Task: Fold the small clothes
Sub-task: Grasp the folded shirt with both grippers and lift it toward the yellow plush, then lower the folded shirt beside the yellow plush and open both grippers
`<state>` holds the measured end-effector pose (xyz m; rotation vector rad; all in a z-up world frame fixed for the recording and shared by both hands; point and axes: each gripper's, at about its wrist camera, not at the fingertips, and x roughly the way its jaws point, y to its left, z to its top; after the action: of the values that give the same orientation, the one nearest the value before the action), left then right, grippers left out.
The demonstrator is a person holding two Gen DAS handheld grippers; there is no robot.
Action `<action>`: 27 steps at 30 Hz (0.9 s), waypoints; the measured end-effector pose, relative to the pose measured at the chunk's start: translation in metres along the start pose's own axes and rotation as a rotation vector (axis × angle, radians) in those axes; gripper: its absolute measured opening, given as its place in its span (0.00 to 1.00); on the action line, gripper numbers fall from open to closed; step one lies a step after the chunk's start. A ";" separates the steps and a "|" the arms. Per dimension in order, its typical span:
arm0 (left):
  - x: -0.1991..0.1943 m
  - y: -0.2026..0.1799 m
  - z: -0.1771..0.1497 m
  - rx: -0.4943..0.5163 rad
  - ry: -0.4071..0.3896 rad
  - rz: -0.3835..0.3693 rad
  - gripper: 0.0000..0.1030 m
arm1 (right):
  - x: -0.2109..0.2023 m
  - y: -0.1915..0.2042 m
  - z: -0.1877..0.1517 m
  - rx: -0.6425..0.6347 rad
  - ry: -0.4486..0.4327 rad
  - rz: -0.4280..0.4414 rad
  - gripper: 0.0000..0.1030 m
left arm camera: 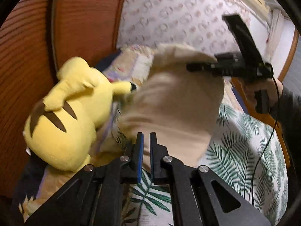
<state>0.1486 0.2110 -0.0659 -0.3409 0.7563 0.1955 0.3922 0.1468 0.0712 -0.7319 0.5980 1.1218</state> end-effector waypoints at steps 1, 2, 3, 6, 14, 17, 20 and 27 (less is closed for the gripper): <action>0.002 -0.003 -0.002 0.014 0.010 -0.002 0.08 | -0.001 0.001 -0.003 0.013 -0.005 0.002 0.21; 0.004 -0.006 -0.003 0.025 0.016 -0.002 0.13 | -0.002 0.001 -0.007 0.030 -0.004 0.004 0.21; 0.004 -0.008 -0.004 0.032 0.020 0.000 0.26 | -0.004 -0.004 -0.009 0.043 -0.003 0.004 0.21; 0.003 -0.009 -0.005 0.032 0.024 0.001 0.42 | -0.002 -0.005 -0.014 0.082 -0.002 -0.015 0.32; 0.012 -0.009 -0.012 0.039 0.091 -0.007 0.42 | -0.038 -0.013 -0.049 0.345 -0.072 -0.074 0.75; 0.012 -0.016 -0.016 0.065 0.098 -0.006 0.42 | -0.040 -0.008 -0.069 0.452 -0.069 -0.053 0.75; 0.014 -0.020 -0.018 0.082 0.109 0.001 0.42 | -0.030 0.004 -0.087 0.539 -0.050 -0.006 0.75; 0.017 -0.027 -0.017 0.119 0.123 0.010 0.37 | -0.001 0.018 -0.097 0.668 -0.060 0.108 0.76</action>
<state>0.1574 0.1809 -0.0828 -0.2376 0.8871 0.1386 0.3689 0.0750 0.0072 -0.0907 0.9058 0.9527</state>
